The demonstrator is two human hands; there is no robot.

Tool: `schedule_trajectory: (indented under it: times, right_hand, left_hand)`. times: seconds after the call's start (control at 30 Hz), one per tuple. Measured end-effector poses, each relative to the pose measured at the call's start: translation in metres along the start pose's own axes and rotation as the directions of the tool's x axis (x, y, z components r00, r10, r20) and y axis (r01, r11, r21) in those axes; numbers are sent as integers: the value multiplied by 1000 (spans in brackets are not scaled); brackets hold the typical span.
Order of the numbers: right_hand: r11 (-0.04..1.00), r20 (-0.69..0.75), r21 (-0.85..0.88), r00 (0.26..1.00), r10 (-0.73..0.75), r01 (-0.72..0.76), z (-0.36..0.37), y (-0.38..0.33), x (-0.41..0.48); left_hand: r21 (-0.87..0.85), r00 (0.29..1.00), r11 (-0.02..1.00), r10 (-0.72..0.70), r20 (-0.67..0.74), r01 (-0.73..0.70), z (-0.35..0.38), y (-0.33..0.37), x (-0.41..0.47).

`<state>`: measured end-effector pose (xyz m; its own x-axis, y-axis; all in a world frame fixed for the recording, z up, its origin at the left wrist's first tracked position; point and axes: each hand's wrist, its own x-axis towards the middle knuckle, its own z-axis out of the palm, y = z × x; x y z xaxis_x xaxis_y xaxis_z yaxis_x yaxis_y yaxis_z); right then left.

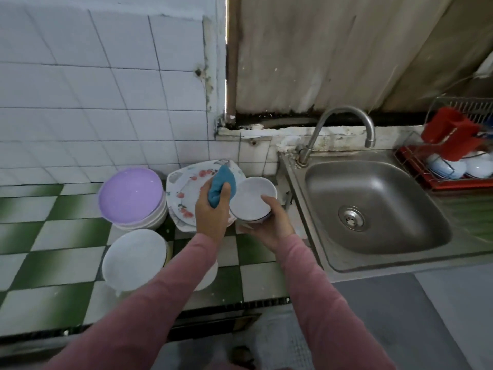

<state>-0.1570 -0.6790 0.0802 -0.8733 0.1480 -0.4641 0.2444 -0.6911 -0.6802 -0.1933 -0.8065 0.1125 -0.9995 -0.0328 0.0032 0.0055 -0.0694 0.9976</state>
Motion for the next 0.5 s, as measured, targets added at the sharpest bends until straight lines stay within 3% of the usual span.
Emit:
schedule_trajectory:
  times: [0.1, 0.2, 0.23, 0.3, 0.37, 0.43, 0.5]
  right_hand:
    - [998, 101, 23, 994, 49, -52, 31, 22, 6]
    - [994, 185, 52, 979, 89, -100, 62, 43, 6]
    - [992, 182, 64, 978, 98, -112, 71, 48, 5]
    - [992, 151, 43, 983, 108, -115, 89, 53, 3]
    - [992, 171, 26, 978, 119, -125, 102, 56, 5]
    - [991, 179, 11, 975, 132, -137, 110, 58, 9]
    - [991, 163, -2, 978, 132, -134, 113, 59, 14]
  left_hand:
    - [87, 998, 995, 50, -43, -46, -28, -1, 4]
    - [300, 993, 947, 114, 20, -114, -53, -4, 4]
    - [420, 986, 892, 142, 91, -167, -60, -4, 4]
    - [678, 947, 667, 151, 285, -310, -69, -2, 3]
    - [769, 931, 551, 44, 361, -324, -77, 2, 3]
    - [751, 940, 625, -80, 333, -213, -85, 10, 4]
    - [597, 946, 799, -132, 297, -77, -89, 23, 4]
